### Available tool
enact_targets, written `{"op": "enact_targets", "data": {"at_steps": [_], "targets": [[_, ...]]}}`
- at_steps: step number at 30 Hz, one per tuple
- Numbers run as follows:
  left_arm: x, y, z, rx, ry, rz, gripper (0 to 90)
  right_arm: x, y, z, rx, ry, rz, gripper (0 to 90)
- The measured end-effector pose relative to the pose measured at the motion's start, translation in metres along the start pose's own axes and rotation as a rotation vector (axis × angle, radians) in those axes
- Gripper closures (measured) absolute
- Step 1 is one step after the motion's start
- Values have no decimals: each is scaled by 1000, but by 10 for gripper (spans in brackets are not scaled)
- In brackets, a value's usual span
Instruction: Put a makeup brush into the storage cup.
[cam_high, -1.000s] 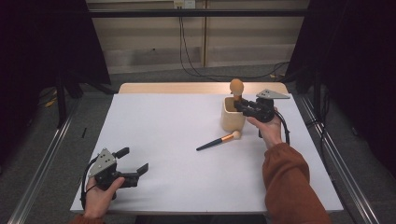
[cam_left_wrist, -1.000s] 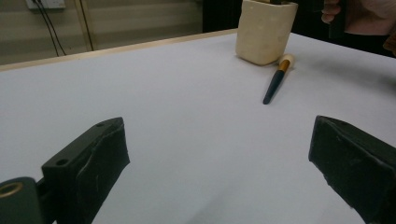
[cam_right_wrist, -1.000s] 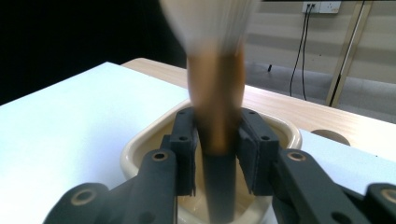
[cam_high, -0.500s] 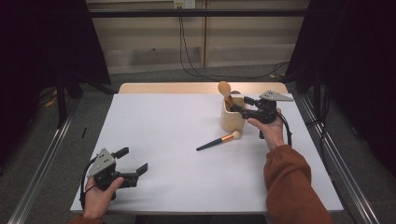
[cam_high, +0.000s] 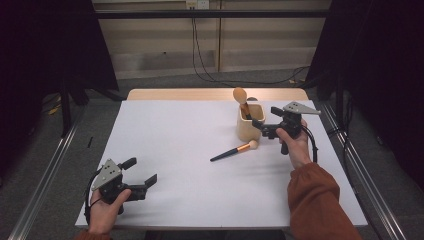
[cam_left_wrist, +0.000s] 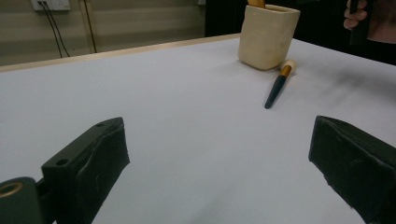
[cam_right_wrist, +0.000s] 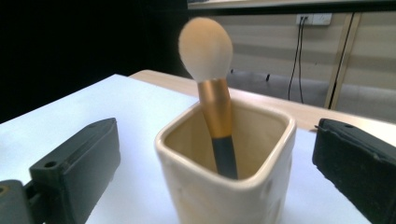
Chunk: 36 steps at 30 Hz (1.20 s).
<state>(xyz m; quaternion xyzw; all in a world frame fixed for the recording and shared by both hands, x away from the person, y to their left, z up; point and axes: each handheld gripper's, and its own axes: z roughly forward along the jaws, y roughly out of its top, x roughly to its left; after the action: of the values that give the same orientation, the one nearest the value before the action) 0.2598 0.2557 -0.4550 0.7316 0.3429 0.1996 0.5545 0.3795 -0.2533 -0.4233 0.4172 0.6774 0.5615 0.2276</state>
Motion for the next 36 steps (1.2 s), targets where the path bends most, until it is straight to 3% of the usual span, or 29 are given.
{"op": "enact_targets", "data": {"at_steps": [3,22,36], "targets": [[0,0,-1,1,0,7,44,3,-3,-6,11,17,3,17],[3,0,-6,-14,13,-11,42,23,-23,-53,-15,-42,-37,17],[1,0,-7,-14,9,-7,41,34,-43,-75,22,-61,-67,16]]}}
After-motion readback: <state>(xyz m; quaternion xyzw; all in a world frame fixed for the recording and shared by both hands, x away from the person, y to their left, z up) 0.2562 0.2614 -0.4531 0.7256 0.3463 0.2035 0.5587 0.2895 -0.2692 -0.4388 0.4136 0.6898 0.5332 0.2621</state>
